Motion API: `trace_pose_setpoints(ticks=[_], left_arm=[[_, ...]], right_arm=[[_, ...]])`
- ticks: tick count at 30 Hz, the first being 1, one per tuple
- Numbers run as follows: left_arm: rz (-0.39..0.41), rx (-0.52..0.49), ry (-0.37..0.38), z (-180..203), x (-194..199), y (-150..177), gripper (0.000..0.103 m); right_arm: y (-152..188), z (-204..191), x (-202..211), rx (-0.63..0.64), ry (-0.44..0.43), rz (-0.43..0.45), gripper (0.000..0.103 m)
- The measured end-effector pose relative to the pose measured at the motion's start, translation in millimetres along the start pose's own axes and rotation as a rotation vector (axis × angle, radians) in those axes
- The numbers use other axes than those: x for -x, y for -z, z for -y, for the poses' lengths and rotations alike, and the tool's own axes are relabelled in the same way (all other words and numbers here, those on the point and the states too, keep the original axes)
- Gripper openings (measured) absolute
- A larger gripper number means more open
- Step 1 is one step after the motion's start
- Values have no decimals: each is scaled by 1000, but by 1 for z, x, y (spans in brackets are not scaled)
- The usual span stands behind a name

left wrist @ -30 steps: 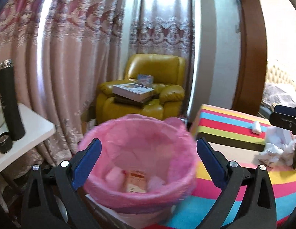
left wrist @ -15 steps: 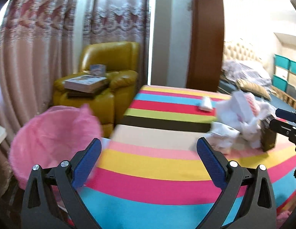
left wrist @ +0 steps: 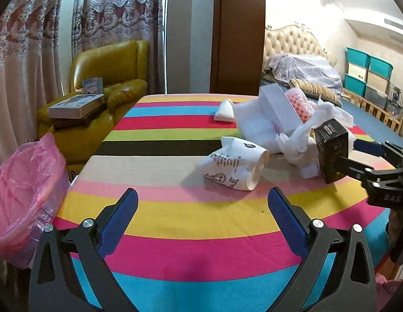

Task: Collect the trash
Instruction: 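Grasp the white paper cup with the left gripper while the right grasps the black box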

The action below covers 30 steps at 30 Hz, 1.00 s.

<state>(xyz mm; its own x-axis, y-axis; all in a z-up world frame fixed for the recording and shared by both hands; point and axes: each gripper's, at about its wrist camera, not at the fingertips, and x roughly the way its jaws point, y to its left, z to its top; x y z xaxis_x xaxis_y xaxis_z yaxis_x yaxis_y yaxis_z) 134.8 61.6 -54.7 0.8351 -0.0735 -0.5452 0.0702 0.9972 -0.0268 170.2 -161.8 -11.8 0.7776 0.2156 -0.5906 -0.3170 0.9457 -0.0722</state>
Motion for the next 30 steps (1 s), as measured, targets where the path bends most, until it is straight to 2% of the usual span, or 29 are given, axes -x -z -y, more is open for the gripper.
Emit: trace_pose_setpoints(ticks=[7, 8, 9, 12, 21, 25, 29, 30], left_arm=[[-46, 23, 18, -2, -10, -7, 95], [-53, 27, 19, -2, -12, -8, 95], [-60, 33, 21, -2, -14, -10, 95], [-77, 59, 43, 2, -21, -16, 95], [-148, 114, 54, 25, -53, -37, 95], [-201, 129, 13, 34, -75, -46, 95], [-228, 87, -58, 46, -87, -46, 95], [-229, 77, -70, 47, -88, -44, 88]], right_arm=[[-9, -4, -22, 21, 24, -51, 81], [-9, -3, -22, 17, 19, -48, 71], [-10, -3, -21, 18, 16, -45, 54], [-7, 0, -14, 16, 10, -22, 48], [10, 19, 16, -50, -20, 37, 44], [17, 28, 23, -86, -34, 46, 44], [25, 36, 27, -106, -40, 47, 44], [27, 38, 28, -111, -42, 47, 44]])
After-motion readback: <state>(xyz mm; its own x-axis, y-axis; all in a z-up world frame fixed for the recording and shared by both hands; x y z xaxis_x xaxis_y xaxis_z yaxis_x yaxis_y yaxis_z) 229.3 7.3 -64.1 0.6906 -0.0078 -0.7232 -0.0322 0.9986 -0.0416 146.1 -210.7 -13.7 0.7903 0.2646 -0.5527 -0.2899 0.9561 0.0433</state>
